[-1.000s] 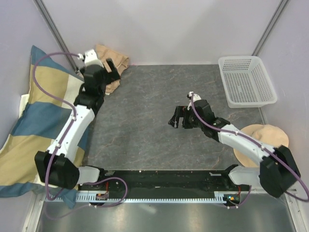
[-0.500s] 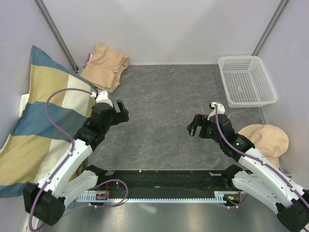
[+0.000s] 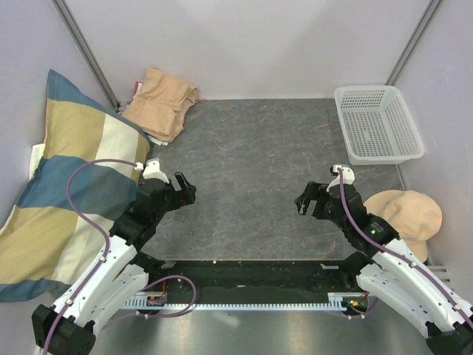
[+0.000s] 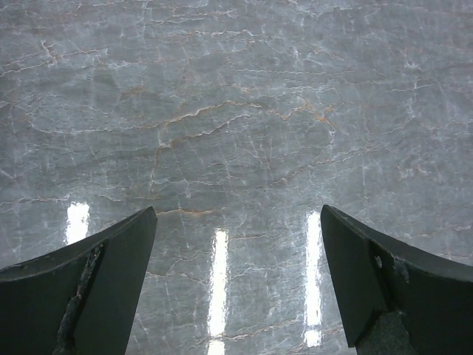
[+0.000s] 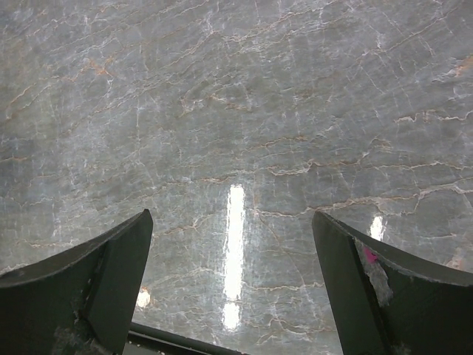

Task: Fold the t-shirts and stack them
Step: Put the neatly folded tshirt into the corner of the board with the left arm

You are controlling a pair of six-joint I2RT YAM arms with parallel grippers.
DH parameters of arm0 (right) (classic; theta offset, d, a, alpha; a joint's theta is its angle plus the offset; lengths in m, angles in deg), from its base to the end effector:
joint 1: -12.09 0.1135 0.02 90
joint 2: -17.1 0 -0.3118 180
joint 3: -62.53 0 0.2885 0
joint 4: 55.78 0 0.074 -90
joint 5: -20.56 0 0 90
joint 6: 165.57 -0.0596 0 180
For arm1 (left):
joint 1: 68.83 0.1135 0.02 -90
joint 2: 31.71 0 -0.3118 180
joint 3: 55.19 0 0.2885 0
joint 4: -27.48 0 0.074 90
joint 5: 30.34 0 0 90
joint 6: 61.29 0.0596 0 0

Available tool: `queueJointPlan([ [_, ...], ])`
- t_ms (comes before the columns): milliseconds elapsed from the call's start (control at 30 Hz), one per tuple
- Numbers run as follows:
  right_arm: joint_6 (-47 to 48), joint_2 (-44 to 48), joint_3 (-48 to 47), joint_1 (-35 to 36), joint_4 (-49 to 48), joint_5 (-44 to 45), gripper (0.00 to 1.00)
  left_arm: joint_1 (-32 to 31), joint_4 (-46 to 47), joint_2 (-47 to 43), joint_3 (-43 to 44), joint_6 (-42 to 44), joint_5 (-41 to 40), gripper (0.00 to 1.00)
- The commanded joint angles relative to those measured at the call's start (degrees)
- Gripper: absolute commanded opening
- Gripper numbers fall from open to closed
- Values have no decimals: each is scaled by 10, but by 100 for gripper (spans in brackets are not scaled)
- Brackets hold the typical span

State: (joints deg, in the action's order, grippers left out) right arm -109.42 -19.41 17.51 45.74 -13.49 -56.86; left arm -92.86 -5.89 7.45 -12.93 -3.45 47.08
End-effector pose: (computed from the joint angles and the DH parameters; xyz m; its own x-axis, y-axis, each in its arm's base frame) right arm 0.1442 0.0804 0.2682 -0.6017 0.2526 -0.7577 -0.0662 0.9297 0.3624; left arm 0.1701 -0.0616 0.2594 -0.5099 -0.3415 -0.7896 -0.0540 0.9287 -0.3668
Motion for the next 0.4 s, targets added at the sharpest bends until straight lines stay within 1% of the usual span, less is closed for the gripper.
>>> queueJointPlan([
  [0,-2,6,2,2,0,9,98,-1,7,-9,-7,-22,11,100],
  [167,-1,-12,3,2,0,7,98,-1,9,-9,-7,-19,1,100],
  [367,4,-11,2,3,-3,3,98,-1,11,-14,-6,-18,-12,100],
])
